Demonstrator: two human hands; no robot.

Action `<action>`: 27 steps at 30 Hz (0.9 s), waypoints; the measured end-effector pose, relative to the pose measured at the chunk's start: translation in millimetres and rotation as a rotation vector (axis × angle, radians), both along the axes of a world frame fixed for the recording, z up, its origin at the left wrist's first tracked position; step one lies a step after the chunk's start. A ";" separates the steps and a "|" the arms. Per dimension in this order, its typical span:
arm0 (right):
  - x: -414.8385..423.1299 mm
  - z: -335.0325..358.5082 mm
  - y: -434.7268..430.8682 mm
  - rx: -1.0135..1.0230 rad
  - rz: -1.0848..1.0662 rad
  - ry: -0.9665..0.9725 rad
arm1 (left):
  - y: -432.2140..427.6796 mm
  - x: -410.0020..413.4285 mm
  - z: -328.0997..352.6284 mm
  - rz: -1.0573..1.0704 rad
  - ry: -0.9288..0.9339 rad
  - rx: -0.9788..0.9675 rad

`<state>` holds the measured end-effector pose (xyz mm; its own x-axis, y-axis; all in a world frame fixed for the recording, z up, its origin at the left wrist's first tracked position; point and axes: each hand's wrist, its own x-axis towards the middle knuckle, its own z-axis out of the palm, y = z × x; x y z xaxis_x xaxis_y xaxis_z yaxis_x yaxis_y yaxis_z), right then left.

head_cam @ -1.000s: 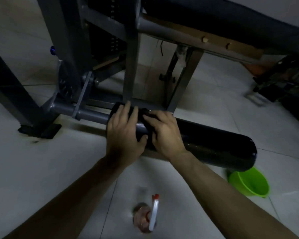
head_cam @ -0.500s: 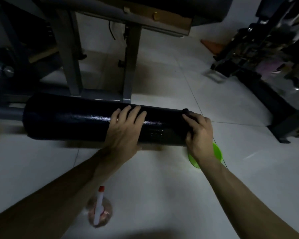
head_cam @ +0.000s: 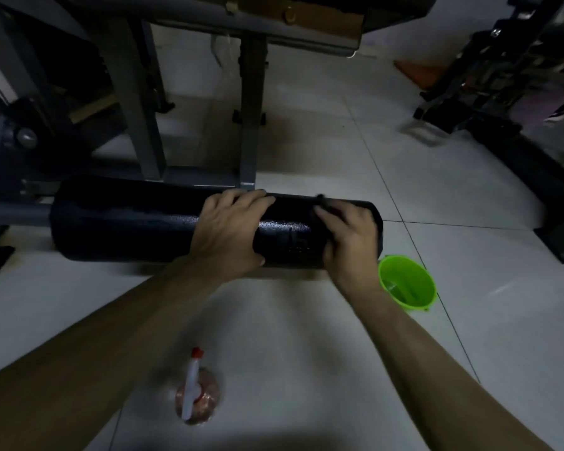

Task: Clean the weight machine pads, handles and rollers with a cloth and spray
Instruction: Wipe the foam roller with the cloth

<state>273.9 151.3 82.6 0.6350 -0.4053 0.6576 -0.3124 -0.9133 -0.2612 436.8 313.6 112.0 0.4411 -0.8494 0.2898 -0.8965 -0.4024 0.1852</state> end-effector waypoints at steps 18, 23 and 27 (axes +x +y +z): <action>48.1 32.7 112.0 0.623 0.324 -0.034 | 75.9 10.0 4.1 -0.066 0.200 -0.416; 14.2 -27.9 130.2 0.629 0.273 0.459 | 166.6 -4.1 -53.7 0.075 0.474 -0.430; -0.5 -66.1 145.2 0.712 0.211 0.872 | 209.0 -22.5 -128.5 0.040 0.874 0.102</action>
<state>273.3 296.5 16.5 0.8620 -0.3403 -0.3757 -0.4989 -0.7007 -0.5100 414.3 522.6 -16.5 0.4992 -0.8321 -0.2418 -0.4355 -0.4821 0.7602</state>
